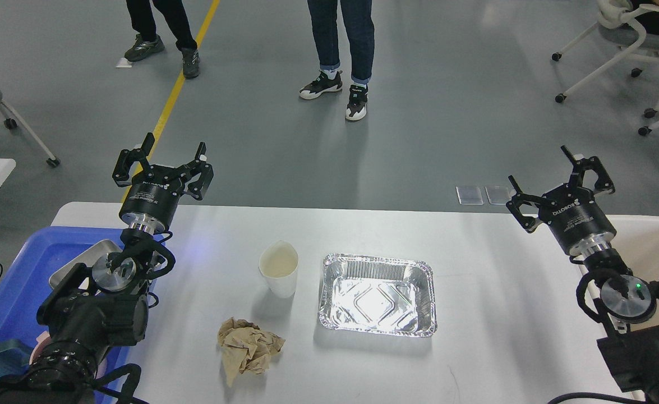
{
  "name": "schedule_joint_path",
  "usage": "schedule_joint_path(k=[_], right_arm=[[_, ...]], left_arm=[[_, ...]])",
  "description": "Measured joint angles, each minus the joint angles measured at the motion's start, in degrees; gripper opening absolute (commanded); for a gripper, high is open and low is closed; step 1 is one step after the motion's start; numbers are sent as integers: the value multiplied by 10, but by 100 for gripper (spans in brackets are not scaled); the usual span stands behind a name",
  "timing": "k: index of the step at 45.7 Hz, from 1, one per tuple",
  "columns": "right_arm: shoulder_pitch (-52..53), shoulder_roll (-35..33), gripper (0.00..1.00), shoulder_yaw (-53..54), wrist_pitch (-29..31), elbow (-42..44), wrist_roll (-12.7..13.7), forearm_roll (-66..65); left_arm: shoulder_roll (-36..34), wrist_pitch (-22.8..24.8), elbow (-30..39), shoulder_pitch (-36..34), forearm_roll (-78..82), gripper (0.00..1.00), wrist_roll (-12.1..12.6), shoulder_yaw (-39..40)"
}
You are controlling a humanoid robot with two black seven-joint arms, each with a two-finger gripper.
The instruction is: Tidy desktop
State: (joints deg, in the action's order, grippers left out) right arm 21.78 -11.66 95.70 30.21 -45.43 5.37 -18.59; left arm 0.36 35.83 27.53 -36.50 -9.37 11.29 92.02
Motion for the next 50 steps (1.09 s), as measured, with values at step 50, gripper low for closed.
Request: schedule_joint_path(k=[50], right_arm=[[-30,-116,100,-118,34,-70,-1,-155]], left_arm=[[0,-4,1,15,0,97,0,0]])
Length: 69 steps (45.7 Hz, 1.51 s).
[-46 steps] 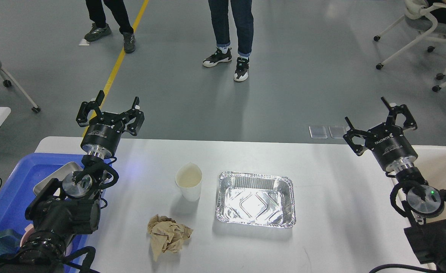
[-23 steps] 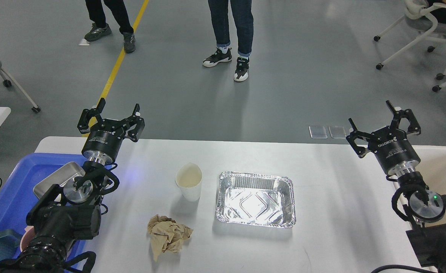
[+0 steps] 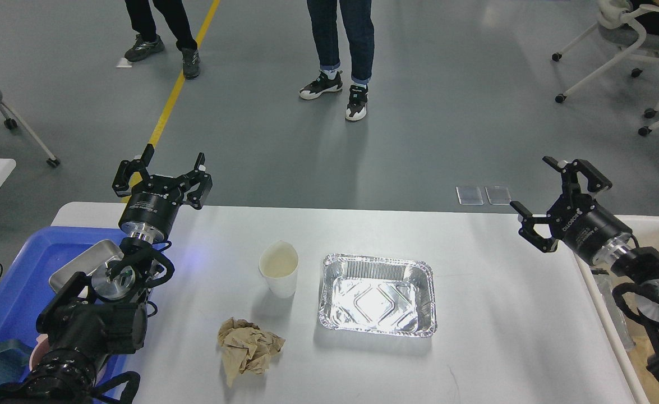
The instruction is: Tidy desktop
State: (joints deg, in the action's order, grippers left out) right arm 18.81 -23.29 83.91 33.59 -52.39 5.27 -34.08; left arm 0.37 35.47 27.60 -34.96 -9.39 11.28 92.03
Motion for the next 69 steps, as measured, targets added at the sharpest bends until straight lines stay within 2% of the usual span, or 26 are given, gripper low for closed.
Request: schedule_joint_path(k=[9,17,29,39,49,60,69], right_arm=[[-10,-99,100,-99,43,-53,0,-70],[-17,-200,100,-144,59,-124,0,-155],[-81,-379,100,-153,68,-249,0,-217],[-94,-527,100,-150,96,-291,-1,-240],[-89,-639,100,-142,99,-346,-1,-271],[-87,-725,100,-121,99,-389,-2,-274],[-86,-736,100,-119,96,-439,0,-290]], left_arm=[[-3,2,0,8,0,97,7,0],[-5,5,0,19,0,97,9,-1],[-14,8,-1,47,1,97,11,-38],[-31,10,-1,58,1,97,11,-57],[-41,10,-1,59,1,97,19,-59],[-40,9,-1,58,2,97,33,-68],[-40,9,-1,58,2,97,34,-94]])
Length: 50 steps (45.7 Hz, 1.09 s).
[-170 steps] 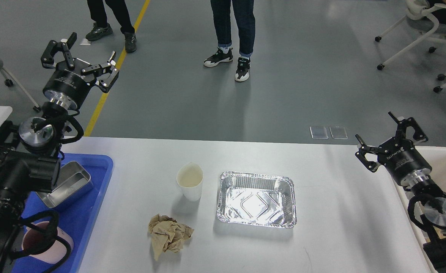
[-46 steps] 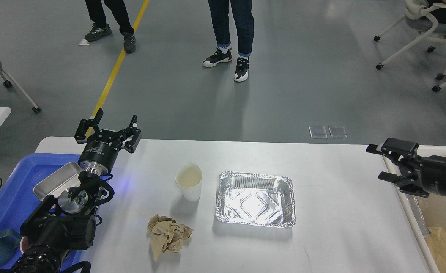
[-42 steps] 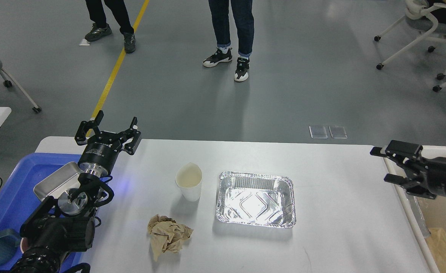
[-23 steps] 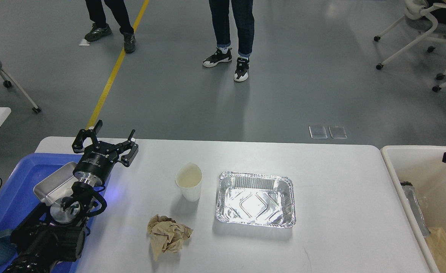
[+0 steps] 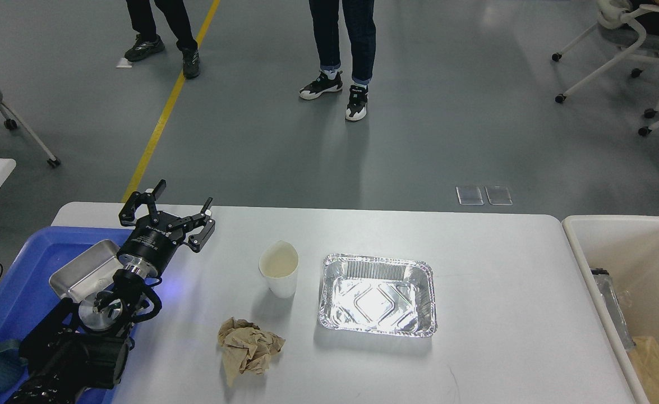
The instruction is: Tidy desktop
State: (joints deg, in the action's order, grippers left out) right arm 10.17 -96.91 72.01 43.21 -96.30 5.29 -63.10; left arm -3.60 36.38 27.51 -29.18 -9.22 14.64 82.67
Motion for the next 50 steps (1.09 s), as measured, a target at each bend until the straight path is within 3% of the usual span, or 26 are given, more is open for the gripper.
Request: schedule_joint_path(k=[22,50], right_arm=[[-5,26,100,-3,-2,-18,7,-4],[-5,343,100,-39,20,-5,46,-175]], left_arm=[[1,-9,0,2,0,97,1,-15],[0,-17,1,18,3,97,0,-29]])
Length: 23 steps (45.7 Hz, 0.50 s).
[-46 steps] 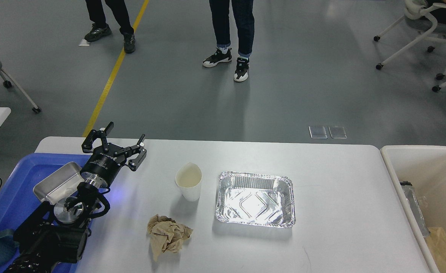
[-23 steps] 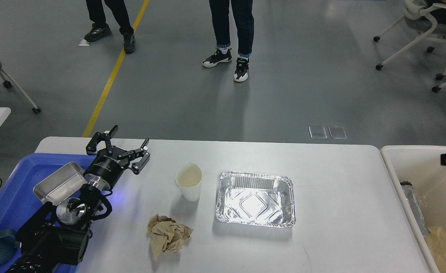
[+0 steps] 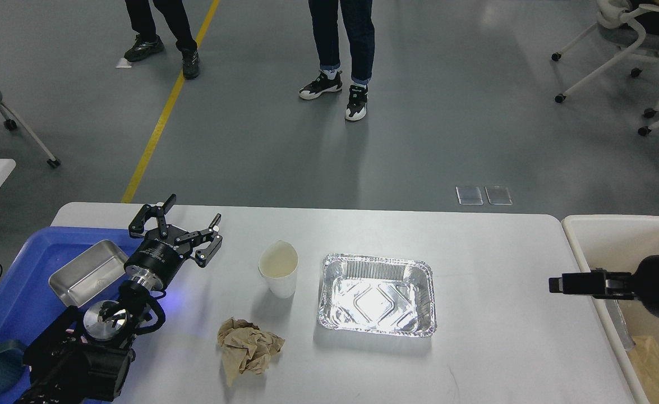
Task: Tidy desktop
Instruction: 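Reach the right gripper to the foil tray's near edge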
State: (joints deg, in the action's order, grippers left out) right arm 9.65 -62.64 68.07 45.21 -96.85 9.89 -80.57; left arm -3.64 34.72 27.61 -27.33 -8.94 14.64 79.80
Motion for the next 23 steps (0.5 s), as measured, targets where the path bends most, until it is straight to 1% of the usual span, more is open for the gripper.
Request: schedule_joint_path(k=[6,12,23], right_arm=[[17,45,100,-16,18,13,6,-10],[52,88,100,-49,26,45,19,-23],[129,153,100,-116,26,110,22,-31]], left_arm=[[-2,-4,0,3,2,97,0,-2],[-4,-5,0,7,2,97,0,-2],[-26,-5,0,12,2,97,0,-2]])
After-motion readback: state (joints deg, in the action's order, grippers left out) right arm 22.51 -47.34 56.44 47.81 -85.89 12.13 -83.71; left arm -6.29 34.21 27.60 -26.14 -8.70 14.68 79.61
